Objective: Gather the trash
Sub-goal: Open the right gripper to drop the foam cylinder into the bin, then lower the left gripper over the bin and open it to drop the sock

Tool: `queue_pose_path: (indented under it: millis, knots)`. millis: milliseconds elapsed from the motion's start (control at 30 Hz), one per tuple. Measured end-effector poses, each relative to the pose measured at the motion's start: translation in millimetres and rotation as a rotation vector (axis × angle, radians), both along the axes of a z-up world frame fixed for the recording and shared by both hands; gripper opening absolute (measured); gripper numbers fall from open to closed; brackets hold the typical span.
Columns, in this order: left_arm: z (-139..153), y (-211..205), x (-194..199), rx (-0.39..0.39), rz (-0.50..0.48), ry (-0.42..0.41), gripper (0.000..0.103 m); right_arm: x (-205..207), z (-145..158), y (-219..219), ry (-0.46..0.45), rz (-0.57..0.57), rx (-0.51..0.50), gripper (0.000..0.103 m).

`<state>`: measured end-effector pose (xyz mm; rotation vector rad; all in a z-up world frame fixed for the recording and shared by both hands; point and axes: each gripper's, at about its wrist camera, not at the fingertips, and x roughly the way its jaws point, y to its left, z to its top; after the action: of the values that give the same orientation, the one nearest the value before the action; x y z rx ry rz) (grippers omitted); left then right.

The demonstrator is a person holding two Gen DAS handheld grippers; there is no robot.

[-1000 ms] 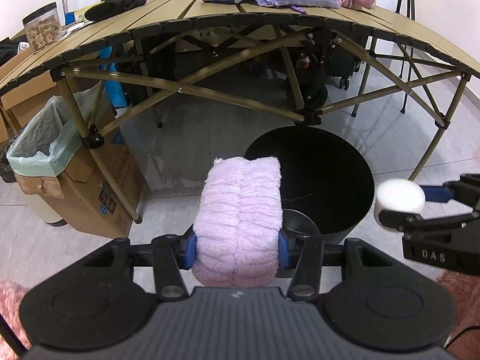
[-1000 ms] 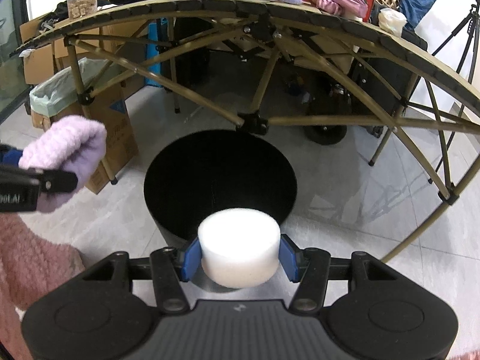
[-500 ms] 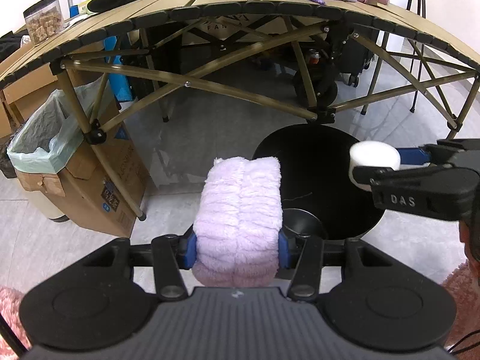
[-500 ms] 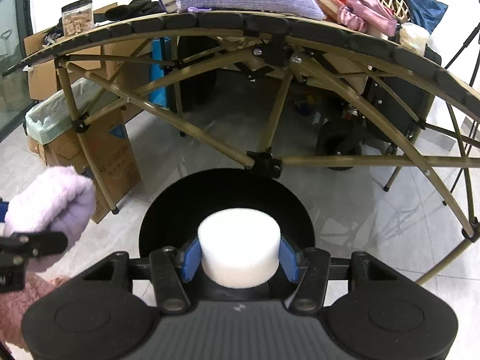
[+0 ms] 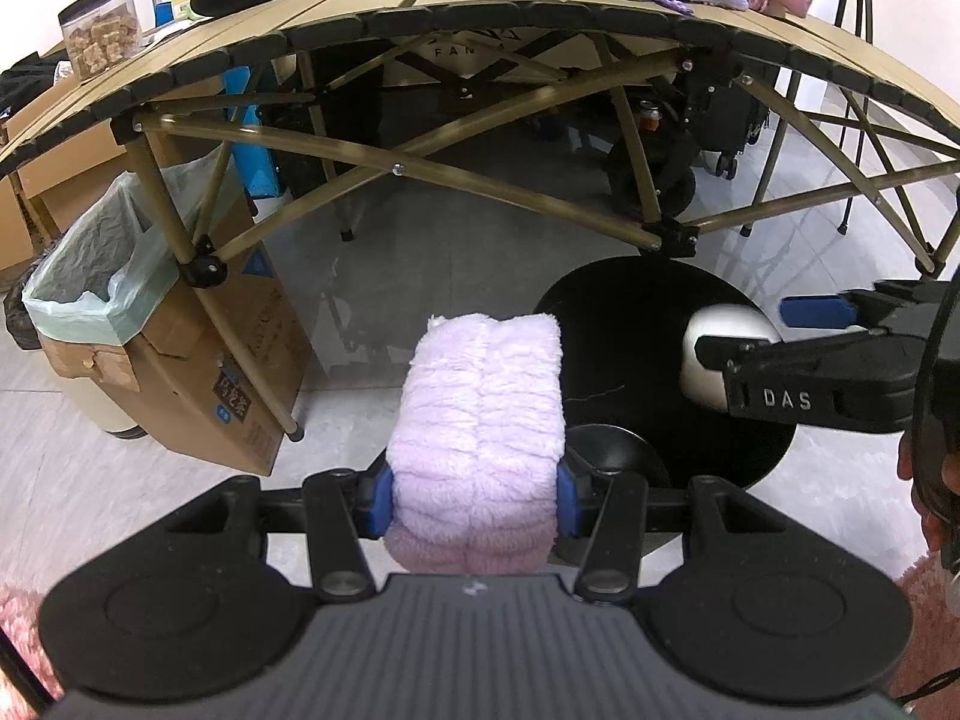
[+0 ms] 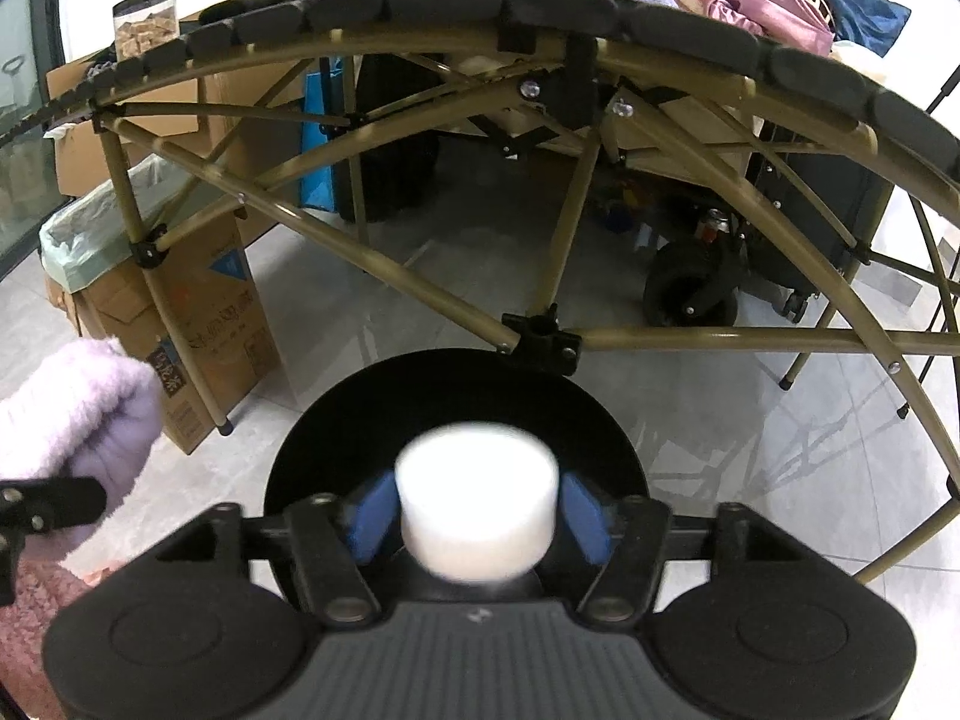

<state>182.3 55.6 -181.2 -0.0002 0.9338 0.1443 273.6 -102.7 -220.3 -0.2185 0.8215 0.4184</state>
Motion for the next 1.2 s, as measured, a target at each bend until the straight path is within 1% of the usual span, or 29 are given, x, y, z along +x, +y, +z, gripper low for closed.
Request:
queue_pose_path:
  millis: [33, 100, 167, 200, 233, 367, 767, 1200]
  knots:
    - [0, 0, 1, 0.001, 0.000, -0.002, 0.050, 1, -1, 0, 0.000, -0.003, -0.003, 0.083]
    - [1, 0, 1, 0.002, 0.000, -0.005, 0.050, 2, -1, -1, 0.000, -0.008, -0.003, 0.094]
    - [1, 0, 2, 0.004, 0.000, -0.005, 0.050, 2, -1, -2, -0.002, -0.013, -0.004, 0.096]
    - [1, 0, 2, 0.004, 0.000, -0.004, 0.050, 2, -2, -2, -0.001, -0.016, -0.006, 0.101]
    - [1, -1, 2, 0.006, -0.001, -0.003, 0.050, 3, -2, -2, 0.001, -0.020, -0.010, 0.103]
    - [1, -1, 3, 0.010, -0.001, -0.001, 0.050, 4, -5, -3, 0.017, -0.026, -0.014, 0.103]
    - [-1, -6, 10, 0.025, -0.021, 0.002, 0.050, 4, -6, -6, 0.018, -0.031, -0.030, 0.103]
    - [-5, -21, 25, 0.020, -0.064, 0.017, 0.050, 6, -5, -32, 0.011, -0.096, -0.035, 0.103]
